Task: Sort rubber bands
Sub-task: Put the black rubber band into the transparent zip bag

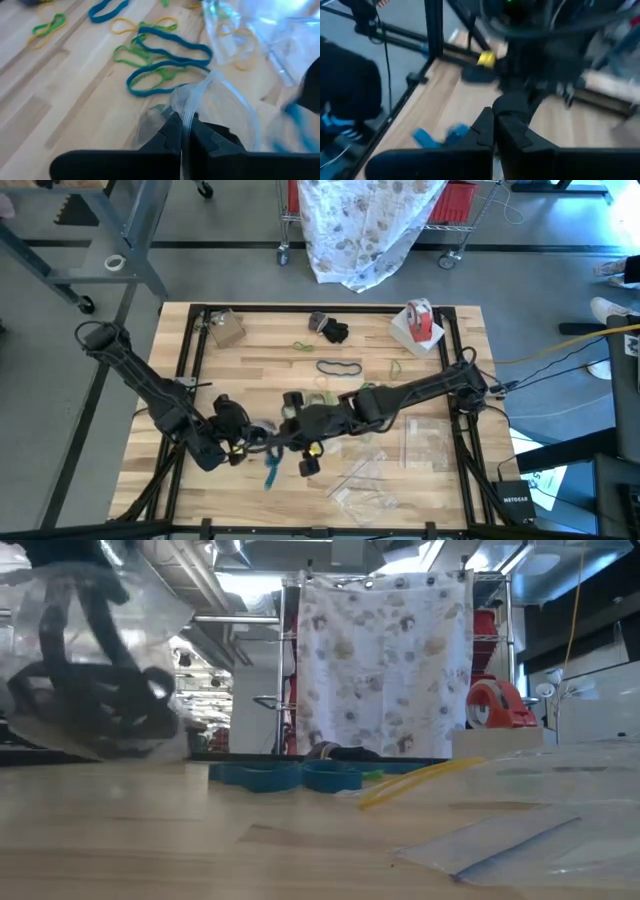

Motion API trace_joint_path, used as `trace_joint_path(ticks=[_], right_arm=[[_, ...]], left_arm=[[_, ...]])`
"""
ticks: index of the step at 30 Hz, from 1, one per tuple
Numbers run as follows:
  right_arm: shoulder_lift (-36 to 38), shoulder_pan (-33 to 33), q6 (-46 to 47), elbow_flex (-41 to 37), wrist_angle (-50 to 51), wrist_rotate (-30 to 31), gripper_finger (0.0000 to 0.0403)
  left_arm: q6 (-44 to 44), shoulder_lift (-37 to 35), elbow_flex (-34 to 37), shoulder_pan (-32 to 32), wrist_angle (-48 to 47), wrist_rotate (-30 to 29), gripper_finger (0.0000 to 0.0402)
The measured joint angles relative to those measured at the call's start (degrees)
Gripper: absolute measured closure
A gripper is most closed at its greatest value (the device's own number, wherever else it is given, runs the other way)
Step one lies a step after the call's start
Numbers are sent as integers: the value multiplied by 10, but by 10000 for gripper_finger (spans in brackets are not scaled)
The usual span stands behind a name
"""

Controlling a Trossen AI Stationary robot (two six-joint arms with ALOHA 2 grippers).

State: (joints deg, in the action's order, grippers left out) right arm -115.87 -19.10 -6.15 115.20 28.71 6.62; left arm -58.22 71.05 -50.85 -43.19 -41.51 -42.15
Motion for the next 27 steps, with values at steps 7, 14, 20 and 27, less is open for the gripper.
trace_joint_path(ticks=[7,14,20,27], right_arm=[[0,9,-60,0,81,196,394],[-2,29,57,-15,202,243,394],[-5,17,10,-15,46,100,394],[-6,11,-62,-14,-114,13,394]], left_arm=[[10,6,0,-1,3,0,401],[-11,6,0,-7,-16,0,401],[-1,7,0,-6,-15,-6,401],[6,7,0,-6,3,-6,401]])
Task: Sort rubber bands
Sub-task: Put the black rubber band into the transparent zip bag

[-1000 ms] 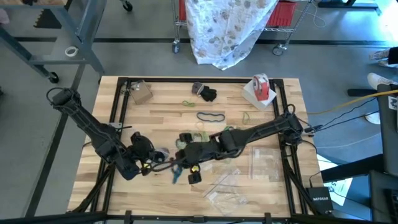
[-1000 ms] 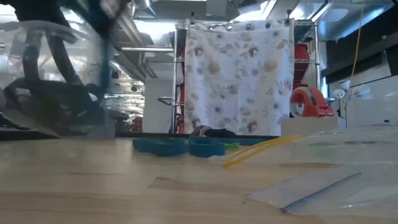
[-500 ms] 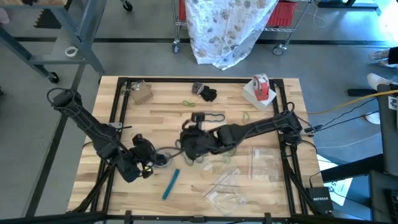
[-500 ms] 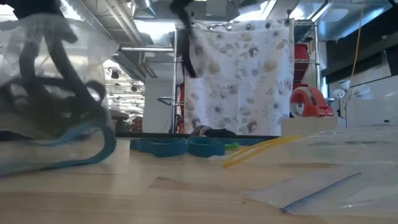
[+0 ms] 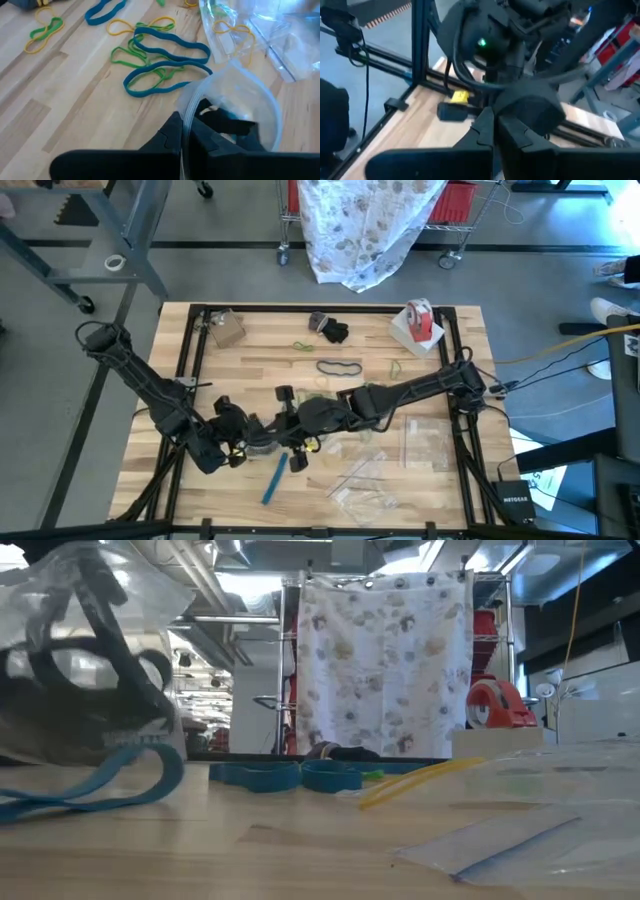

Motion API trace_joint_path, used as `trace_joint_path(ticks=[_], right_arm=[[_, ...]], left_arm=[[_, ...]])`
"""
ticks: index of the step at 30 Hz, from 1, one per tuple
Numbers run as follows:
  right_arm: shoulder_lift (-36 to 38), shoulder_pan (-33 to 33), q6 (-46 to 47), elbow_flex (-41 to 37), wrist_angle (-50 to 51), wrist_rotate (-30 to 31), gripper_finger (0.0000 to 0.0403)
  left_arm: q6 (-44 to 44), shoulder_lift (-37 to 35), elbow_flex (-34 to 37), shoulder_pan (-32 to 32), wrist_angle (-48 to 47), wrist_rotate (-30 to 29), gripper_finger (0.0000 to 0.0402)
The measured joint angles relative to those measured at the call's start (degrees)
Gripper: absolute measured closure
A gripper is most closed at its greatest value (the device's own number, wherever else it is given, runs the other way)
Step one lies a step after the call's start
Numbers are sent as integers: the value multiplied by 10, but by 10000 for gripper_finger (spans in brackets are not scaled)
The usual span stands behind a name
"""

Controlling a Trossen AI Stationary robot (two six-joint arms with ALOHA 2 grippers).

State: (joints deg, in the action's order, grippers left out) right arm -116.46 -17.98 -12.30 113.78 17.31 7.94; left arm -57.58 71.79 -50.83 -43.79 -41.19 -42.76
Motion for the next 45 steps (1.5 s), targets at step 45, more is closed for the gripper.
trace_joint_path(ticks=[45], right_arm=[[-41,-4,-47,0,-78,-46,394]], left_arm=[[81,0,0,27,115,0,401]])
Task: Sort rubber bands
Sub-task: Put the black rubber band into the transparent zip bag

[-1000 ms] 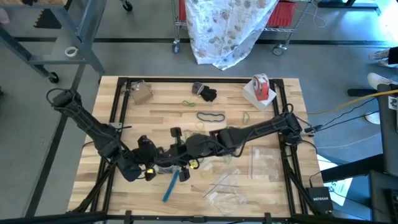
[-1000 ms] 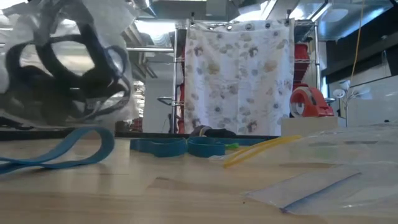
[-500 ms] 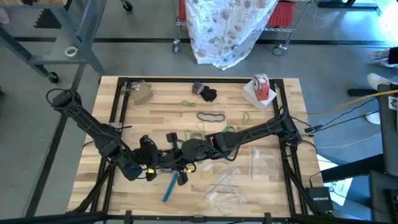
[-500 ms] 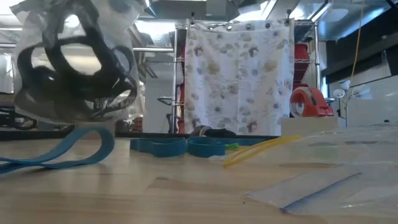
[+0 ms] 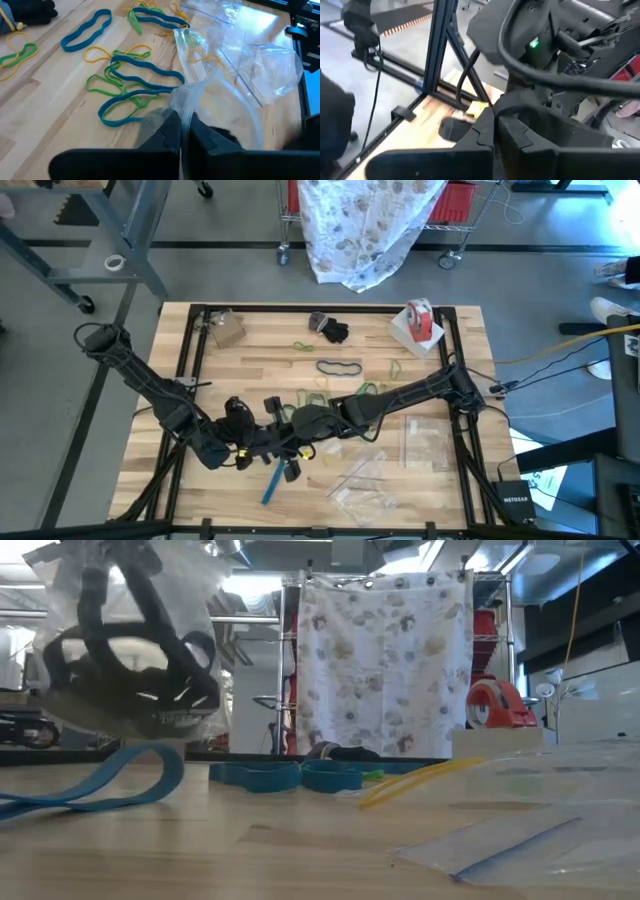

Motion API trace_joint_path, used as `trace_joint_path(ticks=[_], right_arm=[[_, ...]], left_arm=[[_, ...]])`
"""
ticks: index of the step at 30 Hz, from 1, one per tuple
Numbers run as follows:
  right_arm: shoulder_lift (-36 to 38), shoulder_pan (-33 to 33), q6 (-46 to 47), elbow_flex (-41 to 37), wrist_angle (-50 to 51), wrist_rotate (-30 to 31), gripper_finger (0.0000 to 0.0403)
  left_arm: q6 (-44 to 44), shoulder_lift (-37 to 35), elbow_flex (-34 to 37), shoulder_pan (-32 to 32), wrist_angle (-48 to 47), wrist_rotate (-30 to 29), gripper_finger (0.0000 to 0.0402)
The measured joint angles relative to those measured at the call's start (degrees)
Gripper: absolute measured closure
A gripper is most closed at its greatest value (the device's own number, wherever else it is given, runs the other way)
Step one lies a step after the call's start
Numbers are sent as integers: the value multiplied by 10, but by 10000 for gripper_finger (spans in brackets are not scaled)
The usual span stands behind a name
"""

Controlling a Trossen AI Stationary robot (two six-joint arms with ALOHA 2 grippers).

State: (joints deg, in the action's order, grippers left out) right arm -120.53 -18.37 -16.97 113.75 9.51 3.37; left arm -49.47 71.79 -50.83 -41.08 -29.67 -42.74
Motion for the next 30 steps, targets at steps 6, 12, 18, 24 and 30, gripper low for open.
trace_joint_path(ticks=[6,12,18,24,30], right_arm=[[-1,0,-47,0,42,40,394],[-1,0,-112,0,41,41,394],[-3,0,-136,0,43,39,394],[-15,0,-136,0,91,26,394],[-16,0,-103,0,148,26,394]], left_arm=[[0,0,0,-7,4,20,402],[4,0,0,-17,4,35,401],[4,0,0,-17,6,36,401],[12,-2,0,-19,22,41,402],[19,-20,-1,-21,19,56,401]])
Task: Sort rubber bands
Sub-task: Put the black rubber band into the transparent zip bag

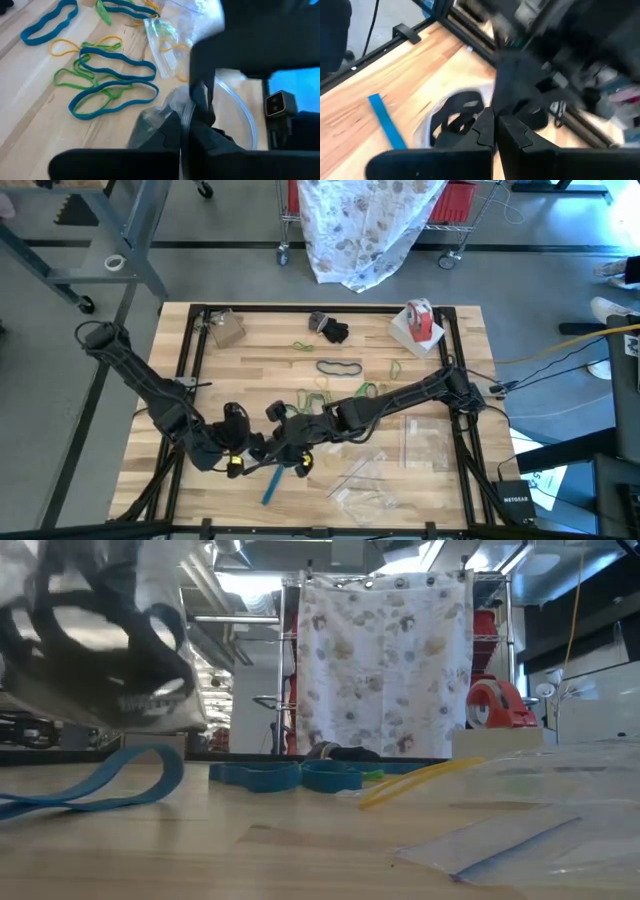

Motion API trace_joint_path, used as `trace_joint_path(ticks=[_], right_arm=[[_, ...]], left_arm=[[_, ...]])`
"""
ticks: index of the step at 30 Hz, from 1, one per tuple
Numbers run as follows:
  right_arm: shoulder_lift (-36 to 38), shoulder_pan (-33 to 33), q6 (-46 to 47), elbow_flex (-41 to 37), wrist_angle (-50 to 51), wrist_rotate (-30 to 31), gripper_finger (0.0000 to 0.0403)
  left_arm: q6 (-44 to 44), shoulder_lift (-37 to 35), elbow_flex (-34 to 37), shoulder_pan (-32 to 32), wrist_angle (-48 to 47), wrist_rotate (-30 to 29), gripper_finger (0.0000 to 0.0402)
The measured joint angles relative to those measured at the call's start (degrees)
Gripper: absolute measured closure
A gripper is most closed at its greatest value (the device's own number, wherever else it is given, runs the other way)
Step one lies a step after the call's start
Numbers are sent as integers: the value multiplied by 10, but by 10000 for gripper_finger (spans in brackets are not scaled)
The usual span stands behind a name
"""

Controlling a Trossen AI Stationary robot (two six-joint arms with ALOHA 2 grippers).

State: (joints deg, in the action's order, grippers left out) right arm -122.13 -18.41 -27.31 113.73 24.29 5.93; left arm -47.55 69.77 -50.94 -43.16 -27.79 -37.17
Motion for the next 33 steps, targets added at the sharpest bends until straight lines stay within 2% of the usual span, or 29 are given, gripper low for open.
trace_joint_path(ticks=[9,13,22,27,33], right_arm=[[-21,0,66,-1,13,-41,394],[-37,1,116,-1,55,-46,394],[-40,2,210,16,85,10,394],[-38,8,252,37,73,15,394],[-38,21,264,13,44,16,394]], left_arm=[[1,-12,0,10,-4,-2,401],[2,-12,0,13,-7,-17,401],[-3,-3,4,13,-20,-20,401],[-15,9,8,16,-19,-18,401],[-15,10,8,16,-16,-18,401]])
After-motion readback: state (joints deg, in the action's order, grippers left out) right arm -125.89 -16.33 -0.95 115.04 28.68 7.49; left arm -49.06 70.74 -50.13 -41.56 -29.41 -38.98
